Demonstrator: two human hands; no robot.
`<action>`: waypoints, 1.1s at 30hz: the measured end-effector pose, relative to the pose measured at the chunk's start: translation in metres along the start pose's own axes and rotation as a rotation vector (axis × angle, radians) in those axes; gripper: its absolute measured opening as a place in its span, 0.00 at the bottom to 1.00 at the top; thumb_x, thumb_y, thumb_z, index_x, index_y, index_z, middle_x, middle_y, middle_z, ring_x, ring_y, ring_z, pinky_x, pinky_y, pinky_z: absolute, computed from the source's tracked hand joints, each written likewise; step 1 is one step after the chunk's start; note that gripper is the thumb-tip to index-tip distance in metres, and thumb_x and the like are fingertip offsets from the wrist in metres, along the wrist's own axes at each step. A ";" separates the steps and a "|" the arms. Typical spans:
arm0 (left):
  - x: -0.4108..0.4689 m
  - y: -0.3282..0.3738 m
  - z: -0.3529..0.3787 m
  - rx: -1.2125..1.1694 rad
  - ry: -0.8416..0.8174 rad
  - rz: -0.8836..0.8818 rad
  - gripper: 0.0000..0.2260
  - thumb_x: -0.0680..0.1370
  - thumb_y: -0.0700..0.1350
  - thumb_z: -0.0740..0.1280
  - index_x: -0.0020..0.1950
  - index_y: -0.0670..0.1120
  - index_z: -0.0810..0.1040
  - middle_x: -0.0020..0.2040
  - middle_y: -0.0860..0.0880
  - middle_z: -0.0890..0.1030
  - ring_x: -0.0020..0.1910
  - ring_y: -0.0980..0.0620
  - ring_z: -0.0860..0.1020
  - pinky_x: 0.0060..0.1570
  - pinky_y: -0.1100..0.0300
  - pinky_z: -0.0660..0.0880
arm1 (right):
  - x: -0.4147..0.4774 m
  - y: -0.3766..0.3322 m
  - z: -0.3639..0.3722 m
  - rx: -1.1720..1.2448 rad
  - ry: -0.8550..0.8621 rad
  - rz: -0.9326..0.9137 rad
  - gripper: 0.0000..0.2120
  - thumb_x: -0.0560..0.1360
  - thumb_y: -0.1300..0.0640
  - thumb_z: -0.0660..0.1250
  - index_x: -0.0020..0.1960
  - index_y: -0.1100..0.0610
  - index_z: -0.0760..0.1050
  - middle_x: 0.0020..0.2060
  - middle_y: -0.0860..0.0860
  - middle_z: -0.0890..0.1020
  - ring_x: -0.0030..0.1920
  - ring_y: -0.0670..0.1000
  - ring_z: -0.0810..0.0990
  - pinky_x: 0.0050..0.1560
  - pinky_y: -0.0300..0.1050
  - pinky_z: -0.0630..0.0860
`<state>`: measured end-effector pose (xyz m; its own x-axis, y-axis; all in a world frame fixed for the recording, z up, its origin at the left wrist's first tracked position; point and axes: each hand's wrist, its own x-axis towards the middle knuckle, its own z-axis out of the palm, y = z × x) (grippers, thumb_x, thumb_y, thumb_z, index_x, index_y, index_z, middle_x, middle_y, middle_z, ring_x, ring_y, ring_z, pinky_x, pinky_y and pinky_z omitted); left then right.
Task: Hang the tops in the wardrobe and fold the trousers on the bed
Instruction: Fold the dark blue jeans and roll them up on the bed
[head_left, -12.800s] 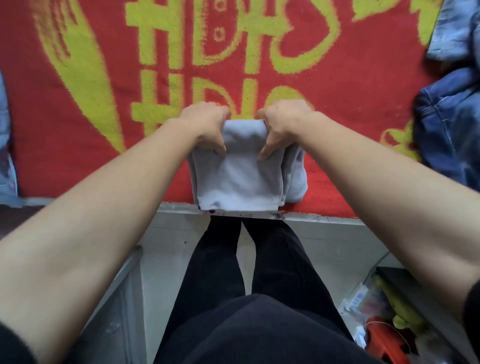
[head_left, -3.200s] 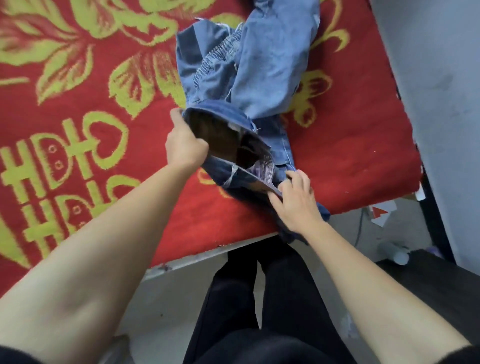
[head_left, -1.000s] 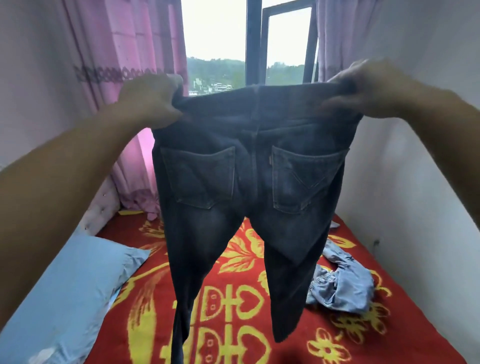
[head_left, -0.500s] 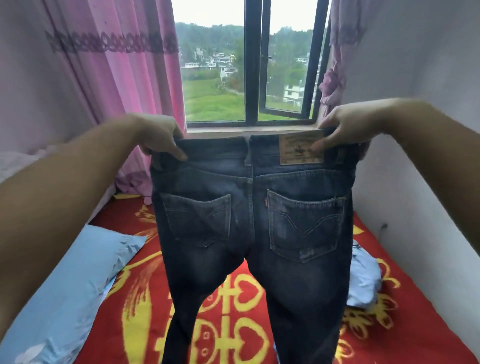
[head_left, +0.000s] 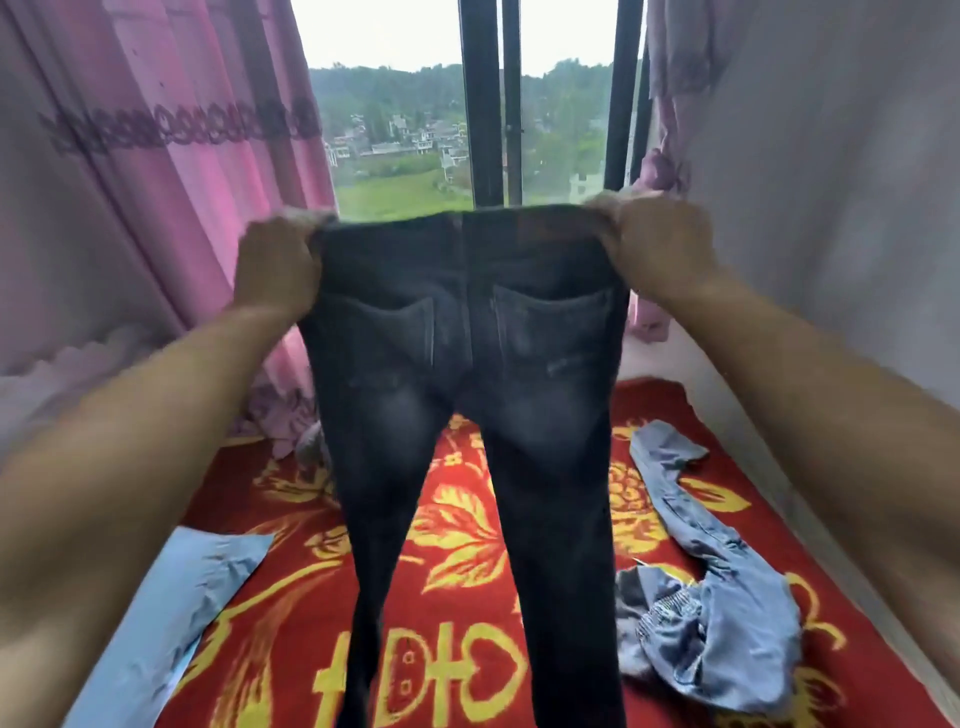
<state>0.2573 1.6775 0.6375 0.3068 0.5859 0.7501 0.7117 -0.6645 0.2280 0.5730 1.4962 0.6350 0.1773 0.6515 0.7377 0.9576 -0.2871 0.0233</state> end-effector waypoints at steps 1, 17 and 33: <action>0.014 0.006 -0.013 -0.021 0.061 0.012 0.17 0.78 0.36 0.60 0.64 0.44 0.80 0.60 0.38 0.81 0.58 0.38 0.79 0.64 0.52 0.72 | 0.007 0.001 -0.011 -0.014 0.091 -0.030 0.13 0.84 0.50 0.57 0.63 0.47 0.78 0.49 0.55 0.83 0.47 0.61 0.83 0.47 0.54 0.77; -0.220 -0.039 0.024 -0.059 -0.316 -0.066 0.17 0.76 0.35 0.65 0.62 0.44 0.81 0.56 0.41 0.81 0.55 0.38 0.76 0.56 0.48 0.73 | -0.207 -0.039 0.045 0.051 -0.259 -0.085 0.11 0.81 0.45 0.61 0.60 0.43 0.78 0.47 0.49 0.82 0.47 0.57 0.83 0.37 0.47 0.75; -0.606 -0.064 0.110 0.359 -1.293 -0.031 0.16 0.80 0.47 0.60 0.65 0.61 0.75 0.58 0.54 0.76 0.61 0.50 0.73 0.51 0.55 0.70 | -0.550 -0.092 0.158 0.038 -1.226 -0.050 0.15 0.81 0.54 0.60 0.64 0.40 0.74 0.56 0.47 0.78 0.60 0.52 0.78 0.47 0.47 0.74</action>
<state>0.0957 1.4166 0.1002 0.5187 0.7452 -0.4191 0.7931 -0.6024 -0.0896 0.4231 1.2749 0.1203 0.2165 0.8965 -0.3866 0.9719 -0.2354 -0.0015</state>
